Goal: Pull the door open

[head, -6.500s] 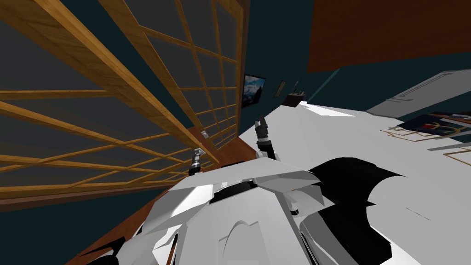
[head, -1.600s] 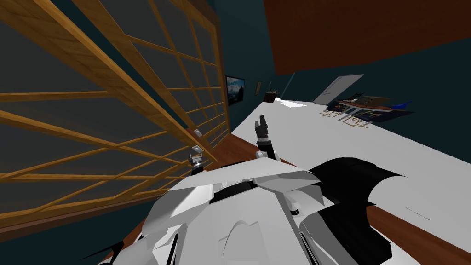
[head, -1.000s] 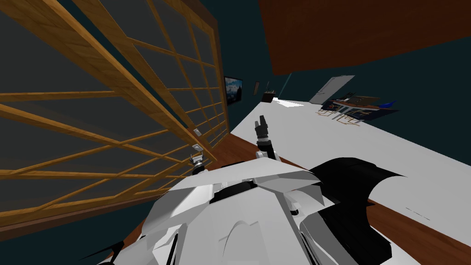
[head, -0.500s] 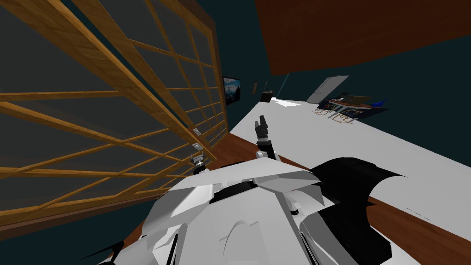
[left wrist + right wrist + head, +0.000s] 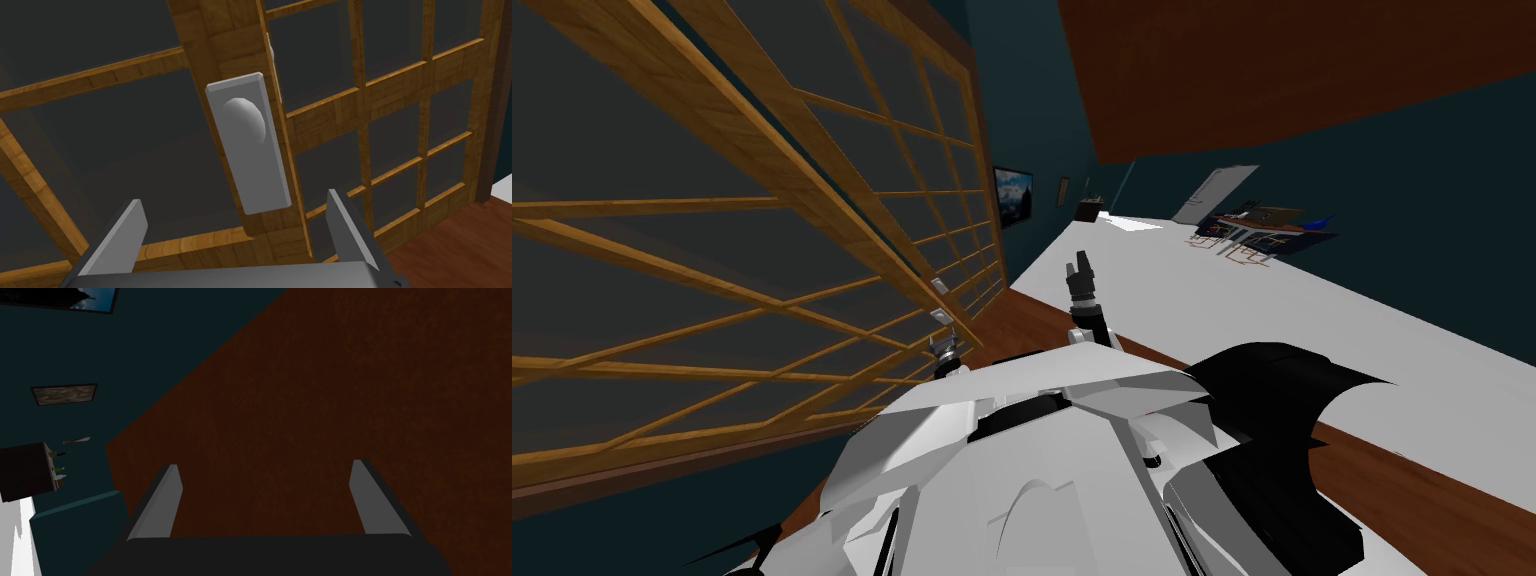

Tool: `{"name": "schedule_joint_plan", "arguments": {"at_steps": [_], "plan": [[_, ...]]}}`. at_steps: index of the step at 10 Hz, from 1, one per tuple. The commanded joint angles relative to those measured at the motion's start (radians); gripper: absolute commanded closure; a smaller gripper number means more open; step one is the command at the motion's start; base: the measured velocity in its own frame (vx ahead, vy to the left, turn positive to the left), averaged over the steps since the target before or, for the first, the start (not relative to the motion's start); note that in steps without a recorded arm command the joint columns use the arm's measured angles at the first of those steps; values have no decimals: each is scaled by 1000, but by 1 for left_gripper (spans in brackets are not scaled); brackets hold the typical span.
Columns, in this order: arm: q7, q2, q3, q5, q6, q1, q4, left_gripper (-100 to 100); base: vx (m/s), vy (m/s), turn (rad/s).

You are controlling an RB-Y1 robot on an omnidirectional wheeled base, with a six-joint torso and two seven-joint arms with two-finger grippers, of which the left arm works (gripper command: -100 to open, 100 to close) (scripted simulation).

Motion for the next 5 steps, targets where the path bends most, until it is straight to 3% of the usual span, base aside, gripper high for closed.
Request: {"name": "schedule_joint_plan", "arguments": {"at_steps": [1,5], "plan": [[43,-2,-7,16,1,-1,-4,-100,-44,8,-20],[134,-7,-26,55,1,-1,-12,-100,-50,8,-33]]}}
